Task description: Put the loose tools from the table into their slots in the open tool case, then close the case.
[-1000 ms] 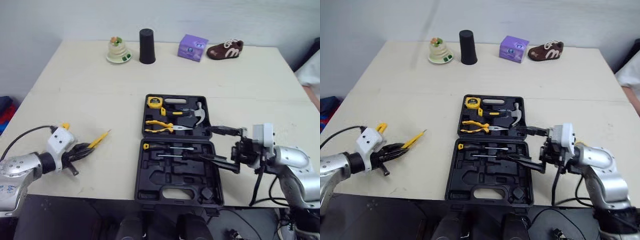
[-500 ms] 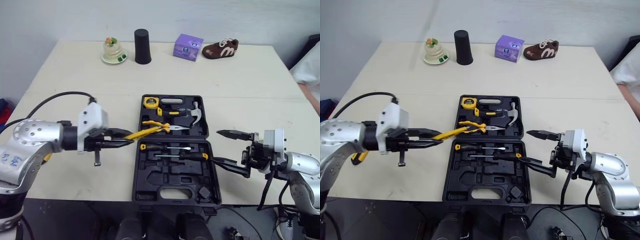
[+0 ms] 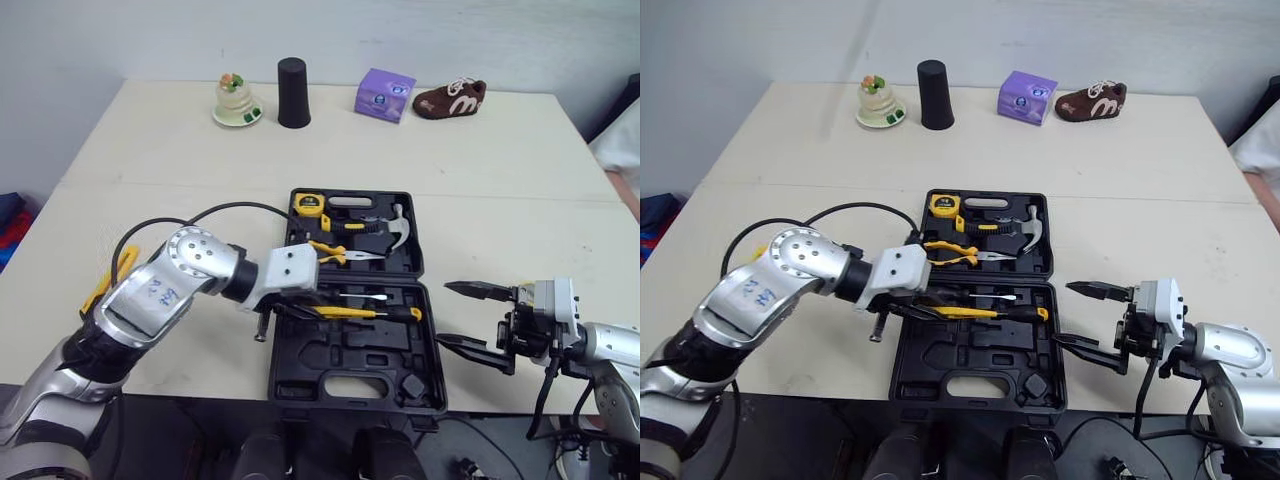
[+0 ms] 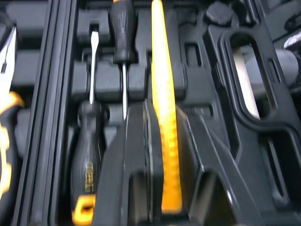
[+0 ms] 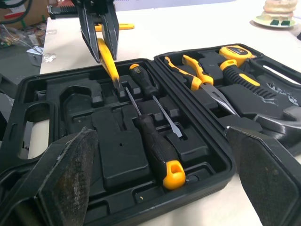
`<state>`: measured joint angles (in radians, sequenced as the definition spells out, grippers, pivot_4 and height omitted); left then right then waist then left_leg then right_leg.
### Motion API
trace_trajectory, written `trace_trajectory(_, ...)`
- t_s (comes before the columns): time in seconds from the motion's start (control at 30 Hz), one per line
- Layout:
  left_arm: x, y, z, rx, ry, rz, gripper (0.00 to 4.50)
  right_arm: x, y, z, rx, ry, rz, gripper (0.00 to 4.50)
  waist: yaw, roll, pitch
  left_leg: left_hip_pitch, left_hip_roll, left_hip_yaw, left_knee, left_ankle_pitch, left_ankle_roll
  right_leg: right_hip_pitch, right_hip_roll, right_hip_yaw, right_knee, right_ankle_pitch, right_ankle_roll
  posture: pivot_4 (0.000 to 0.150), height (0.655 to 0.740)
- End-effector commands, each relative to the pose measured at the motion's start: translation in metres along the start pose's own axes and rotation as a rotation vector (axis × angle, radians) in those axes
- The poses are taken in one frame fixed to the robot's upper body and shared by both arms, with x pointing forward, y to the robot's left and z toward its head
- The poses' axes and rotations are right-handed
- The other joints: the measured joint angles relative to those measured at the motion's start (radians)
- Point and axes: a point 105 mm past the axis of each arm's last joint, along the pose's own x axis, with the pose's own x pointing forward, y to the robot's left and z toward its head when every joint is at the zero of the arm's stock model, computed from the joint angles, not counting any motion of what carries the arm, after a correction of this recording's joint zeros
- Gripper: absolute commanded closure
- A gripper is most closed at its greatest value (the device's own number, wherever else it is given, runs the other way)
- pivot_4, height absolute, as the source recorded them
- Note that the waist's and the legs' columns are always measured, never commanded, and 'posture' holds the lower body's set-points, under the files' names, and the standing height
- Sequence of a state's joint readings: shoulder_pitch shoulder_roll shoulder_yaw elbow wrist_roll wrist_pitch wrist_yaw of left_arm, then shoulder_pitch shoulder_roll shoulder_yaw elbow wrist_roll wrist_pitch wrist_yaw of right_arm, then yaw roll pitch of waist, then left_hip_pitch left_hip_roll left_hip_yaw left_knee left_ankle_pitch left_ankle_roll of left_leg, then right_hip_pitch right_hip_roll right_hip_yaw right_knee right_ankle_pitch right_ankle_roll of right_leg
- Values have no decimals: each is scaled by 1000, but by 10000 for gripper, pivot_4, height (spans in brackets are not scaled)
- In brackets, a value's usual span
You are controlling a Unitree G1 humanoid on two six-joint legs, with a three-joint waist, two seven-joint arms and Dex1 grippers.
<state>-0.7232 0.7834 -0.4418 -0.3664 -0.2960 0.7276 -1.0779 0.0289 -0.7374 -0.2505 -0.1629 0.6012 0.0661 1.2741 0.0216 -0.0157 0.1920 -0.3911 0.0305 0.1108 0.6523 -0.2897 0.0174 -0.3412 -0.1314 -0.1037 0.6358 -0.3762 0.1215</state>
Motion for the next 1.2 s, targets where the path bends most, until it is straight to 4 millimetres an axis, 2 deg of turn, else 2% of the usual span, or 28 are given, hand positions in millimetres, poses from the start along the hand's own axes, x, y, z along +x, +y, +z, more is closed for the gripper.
trace_trajectory(0.03, 4, 3, -2, 5, 37, 10, 43203, -3, 1, 12, -56, -25, -4, 0, 1, 0, 0, 0, 0, 0, 1, 0, 0, 0, 0, 0, 0, 0, 0, 1500, 7400)
trace_trajectory(0.23, 15, -3, -16, -53, 120, -7, 43204, 0, 4, 15, -59, -37, 0, 0, 1, 0, 0, 0, 0, -1, 1, 0, 0, 0, -1, 1, -1, 0, 0, 1500, 7400)
trace_trajectory(0.33, 15, 2, -25, -116, 190, 50, 43204, 1, 5, 15, -59, -40, 1, 0, 2, 0, 0, 0, 0, -1, 1, 0, 0, 0, -1, 1, 0, 0, 0, 1500, 7400)
trace_trajectory(0.47, 17, -8, -24, -91, 185, -23, 43204, 3, 4, 16, -68, -52, -1, 0, 1, 0, 0, 0, 0, -2, 3, 0, 0, 2, -1, 1, -1, 0, 0, 1500, 7400)
trace_trajectory(0.83, 20, -3, -21, -87, 177, -10, 43204, 6, 3, 13, -76, -60, 0, 0, 2, 0, 0, 0, 0, -3, 4, 0, 0, 2, -1, 2, 0, 0, 0, 1500, 7400)
trace_trajectory(0.9, 18, -3, -19, -80, 167, -16, 32995, 6, 4, 13, -76, -60, 1, 0, 2, 0, 0, 0, 0, -3, 4, 0, 0, 2, -1, 2, 0, 0, 0, 1500, 7400)
trace_trajectory(0.93, 18, -2, -18, -76, 160, -11, 31594, 6, 4, 13, -76, -60, 1, 0, 2, 0, 0, 0, 0, -4, 4, 0, 0, 3, -1, 2, 0, 0, 0, 1500, 7400)
trace_trajectory(1.07, 12, -3, 0, -54, 73, -15, 14756, 9, 7, 12, -72, -46, 14, 0, 2, 0, 0, -1, 0, -4, 6, 0, 0, 3, -1, 2, 0, 0, 0, 1500, 7400)
trace_trajectory(1.2, 4, -5, 13, 1, 35, -21, 14756, 14, 10, 18, -74, -61, 16, 0, 2, 0, 0, -2, 0, -5, 6, 0, 0, 2, -1, 2, 0, 0, 0, 1500, 7400)
